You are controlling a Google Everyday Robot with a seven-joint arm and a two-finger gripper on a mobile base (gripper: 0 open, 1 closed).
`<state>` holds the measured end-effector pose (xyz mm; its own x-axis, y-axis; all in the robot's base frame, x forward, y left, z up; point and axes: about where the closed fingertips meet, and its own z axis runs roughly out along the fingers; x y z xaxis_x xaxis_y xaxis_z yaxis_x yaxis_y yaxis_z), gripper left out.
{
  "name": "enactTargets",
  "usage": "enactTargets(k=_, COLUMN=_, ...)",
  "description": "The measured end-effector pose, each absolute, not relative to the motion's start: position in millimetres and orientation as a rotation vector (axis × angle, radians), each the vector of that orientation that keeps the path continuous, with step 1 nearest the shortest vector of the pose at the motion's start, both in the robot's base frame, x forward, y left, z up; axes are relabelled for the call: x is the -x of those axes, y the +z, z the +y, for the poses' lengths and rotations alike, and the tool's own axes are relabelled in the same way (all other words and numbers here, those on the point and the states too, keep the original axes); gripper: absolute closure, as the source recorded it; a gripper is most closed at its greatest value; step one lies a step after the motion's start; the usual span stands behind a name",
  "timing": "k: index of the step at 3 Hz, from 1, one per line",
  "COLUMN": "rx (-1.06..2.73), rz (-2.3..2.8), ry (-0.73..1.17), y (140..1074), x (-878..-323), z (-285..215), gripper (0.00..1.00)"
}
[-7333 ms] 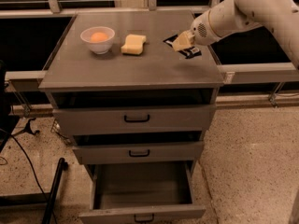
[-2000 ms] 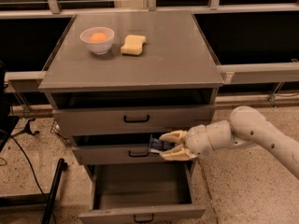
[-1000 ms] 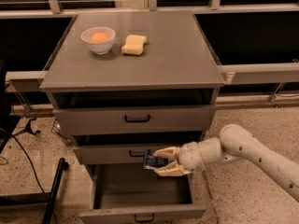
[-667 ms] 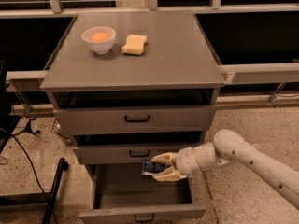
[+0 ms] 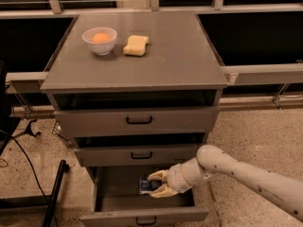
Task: Place rxbar blueberry into bottom drawer
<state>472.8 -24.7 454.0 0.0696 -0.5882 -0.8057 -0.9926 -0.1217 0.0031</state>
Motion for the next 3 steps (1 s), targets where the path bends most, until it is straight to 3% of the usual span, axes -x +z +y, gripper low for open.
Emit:
enactTargets(k=1, rx=1.959, rz=1.637, ry=0.758, y=394.8, x=-469.0, z=-20.7, gripper=1.0)
enactTargets(k=3, rx=2.026, rz=1.608, ry=0.725, y=384.0, x=-471.7, z=-11.3, gripper=1.0)
